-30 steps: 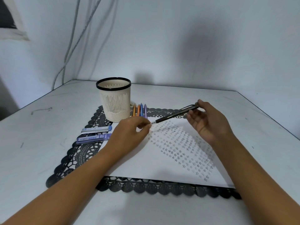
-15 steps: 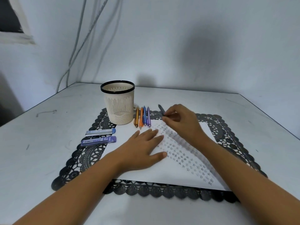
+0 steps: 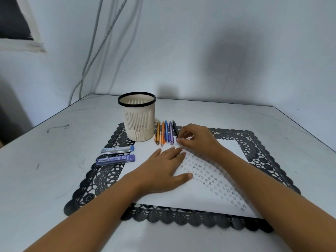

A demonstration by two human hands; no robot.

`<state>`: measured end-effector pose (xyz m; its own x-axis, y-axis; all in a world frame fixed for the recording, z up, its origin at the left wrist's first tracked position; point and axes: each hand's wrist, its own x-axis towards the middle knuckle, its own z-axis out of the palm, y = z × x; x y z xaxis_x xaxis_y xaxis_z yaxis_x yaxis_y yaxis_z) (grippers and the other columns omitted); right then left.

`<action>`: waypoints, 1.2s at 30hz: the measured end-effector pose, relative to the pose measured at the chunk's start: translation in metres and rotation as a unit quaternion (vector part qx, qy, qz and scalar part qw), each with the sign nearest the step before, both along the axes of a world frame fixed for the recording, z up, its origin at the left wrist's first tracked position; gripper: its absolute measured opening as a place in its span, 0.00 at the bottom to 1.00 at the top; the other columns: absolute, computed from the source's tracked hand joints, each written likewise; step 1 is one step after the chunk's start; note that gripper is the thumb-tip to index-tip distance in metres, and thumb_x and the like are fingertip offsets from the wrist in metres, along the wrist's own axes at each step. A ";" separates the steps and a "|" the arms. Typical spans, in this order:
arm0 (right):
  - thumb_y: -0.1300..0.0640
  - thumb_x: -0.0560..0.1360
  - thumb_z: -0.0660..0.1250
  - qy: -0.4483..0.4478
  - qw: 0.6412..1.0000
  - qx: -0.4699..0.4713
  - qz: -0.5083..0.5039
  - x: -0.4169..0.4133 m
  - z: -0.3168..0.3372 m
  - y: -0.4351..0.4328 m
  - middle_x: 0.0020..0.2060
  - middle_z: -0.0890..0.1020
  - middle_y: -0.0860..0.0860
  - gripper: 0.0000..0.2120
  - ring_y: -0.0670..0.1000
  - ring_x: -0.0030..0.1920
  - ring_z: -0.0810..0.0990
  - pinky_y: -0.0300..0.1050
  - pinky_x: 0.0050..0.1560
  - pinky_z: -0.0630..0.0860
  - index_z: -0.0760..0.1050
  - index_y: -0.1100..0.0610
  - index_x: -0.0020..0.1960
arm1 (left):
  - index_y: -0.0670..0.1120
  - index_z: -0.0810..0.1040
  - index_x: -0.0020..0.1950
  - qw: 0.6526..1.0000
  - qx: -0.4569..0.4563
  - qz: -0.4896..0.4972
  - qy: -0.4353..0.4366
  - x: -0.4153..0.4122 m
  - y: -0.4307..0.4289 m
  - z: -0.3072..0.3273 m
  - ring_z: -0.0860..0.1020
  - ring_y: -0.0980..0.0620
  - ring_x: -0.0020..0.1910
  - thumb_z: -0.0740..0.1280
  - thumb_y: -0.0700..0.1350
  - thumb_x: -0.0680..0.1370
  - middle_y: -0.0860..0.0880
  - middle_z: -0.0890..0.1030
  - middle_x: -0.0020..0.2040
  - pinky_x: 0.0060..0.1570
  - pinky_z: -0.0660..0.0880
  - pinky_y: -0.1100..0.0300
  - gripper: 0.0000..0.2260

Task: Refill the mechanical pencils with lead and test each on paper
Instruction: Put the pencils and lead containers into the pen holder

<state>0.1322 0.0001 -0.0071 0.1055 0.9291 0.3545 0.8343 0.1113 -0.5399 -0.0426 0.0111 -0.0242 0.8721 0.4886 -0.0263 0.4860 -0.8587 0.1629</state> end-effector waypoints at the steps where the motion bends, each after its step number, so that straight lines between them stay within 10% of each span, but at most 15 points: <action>1: 0.56 0.73 0.69 0.004 1.000 -0.006 -0.002 0.000 0.001 0.000 0.44 0.80 0.48 0.04 0.44 0.44 0.78 0.41 0.49 0.77 0.78 0.56 0.45 | 0.50 0.48 0.76 1.000 0.001 0.000 0.000 0.000 0.000 0.000 0.45 0.55 0.75 0.49 0.64 0.77 0.51 0.47 0.77 0.73 0.42 0.53 0.32; 8: 0.51 0.75 0.65 0.121 0.992 0.026 -0.027 -0.016 0.035 0.005 0.47 0.80 0.47 0.12 0.45 0.47 0.78 0.40 0.49 0.77 0.76 0.57 0.54 | 0.50 0.49 0.76 1.000 0.001 0.000 -0.013 0.000 0.000 -0.002 0.46 0.56 0.75 0.49 0.65 0.76 0.52 0.48 0.77 0.73 0.42 0.54 0.32; 17: 0.48 0.64 0.76 0.268 0.958 -0.106 0.007 -0.076 0.051 0.060 0.71 0.64 0.56 0.50 0.55 0.69 0.66 0.48 0.65 0.66 0.50 0.59 0.74 | 0.51 0.50 0.75 0.999 -0.004 -0.012 -0.033 0.001 0.004 -0.010 0.46 0.56 0.75 0.48 0.66 0.76 0.52 0.49 0.77 0.73 0.44 0.50 0.32; 29: 0.66 0.65 0.76 0.399 0.910 0.062 0.090 -0.091 0.060 0.062 0.44 0.79 0.45 0.19 0.38 0.42 0.78 0.35 0.45 0.77 0.71 0.51 0.47 | 0.51 0.51 0.75 0.998 -0.006 -0.021 -0.055 0.000 0.004 -0.010 0.49 0.55 0.74 0.48 0.65 0.76 0.52 0.52 0.76 0.73 0.46 0.48 0.31; 36: 0.52 0.58 0.78 0.407 0.906 0.103 0.055 -0.027 0.080 0.010 0.55 0.81 0.54 0.37 0.52 0.56 0.80 0.53 0.53 0.78 0.71 0.58 0.63 | 0.50 0.50 0.75 1.000 0.004 -0.002 -0.019 -0.001 0.000 -0.002 0.46 0.56 0.75 0.50 0.64 0.77 0.52 0.48 0.77 0.73 0.42 0.53 0.31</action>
<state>0.1056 0.0099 0.0725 0.3202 0.8733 0.3672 0.1459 0.3375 -0.9300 -0.0435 0.0110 -0.0260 0.8744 0.4851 0.0098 0.4762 -0.8619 0.1742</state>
